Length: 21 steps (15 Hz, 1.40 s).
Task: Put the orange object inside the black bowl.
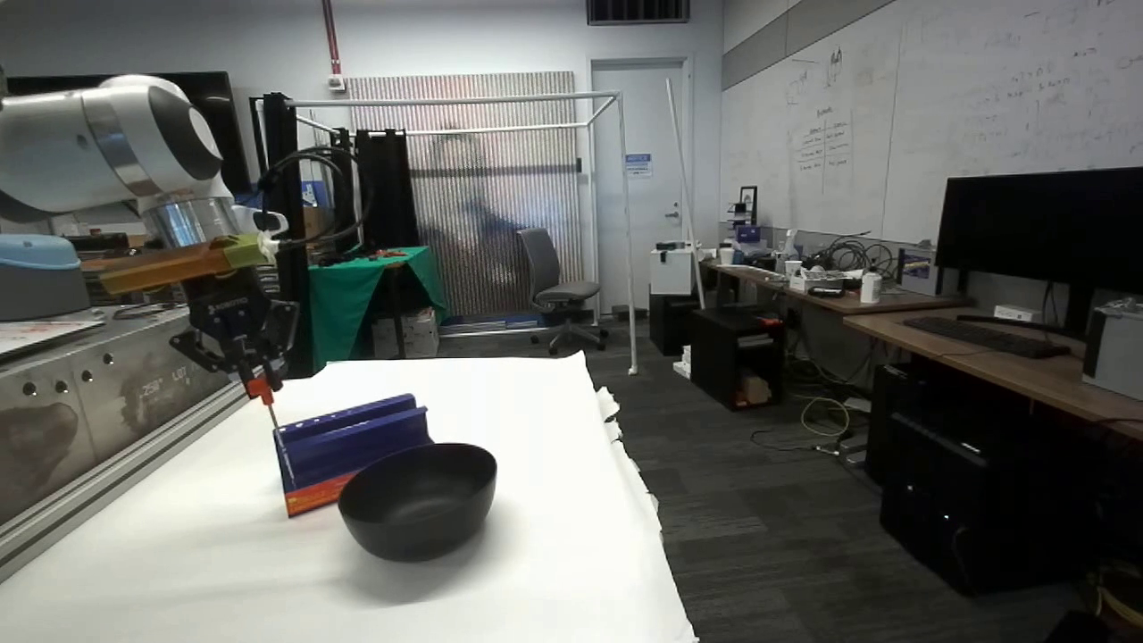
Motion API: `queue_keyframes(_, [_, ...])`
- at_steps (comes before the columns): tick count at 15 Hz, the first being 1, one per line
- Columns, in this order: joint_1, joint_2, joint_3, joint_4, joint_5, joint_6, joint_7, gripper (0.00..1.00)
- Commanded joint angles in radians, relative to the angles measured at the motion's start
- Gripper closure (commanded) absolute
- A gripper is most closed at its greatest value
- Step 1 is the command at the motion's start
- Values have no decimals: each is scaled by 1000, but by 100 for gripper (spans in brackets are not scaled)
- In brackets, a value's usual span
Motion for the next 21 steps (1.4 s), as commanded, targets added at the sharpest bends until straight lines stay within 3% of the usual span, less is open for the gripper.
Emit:
queue_keyframes(1, [1,-138,16,-55,-6,-67,-48,87])
queue_keyframes(10, [-50,-299,-3,-111,-81,-241,-4,88])
queue_keyframes(21, [-149,-269,-66,-304,-223,-34,64,88])
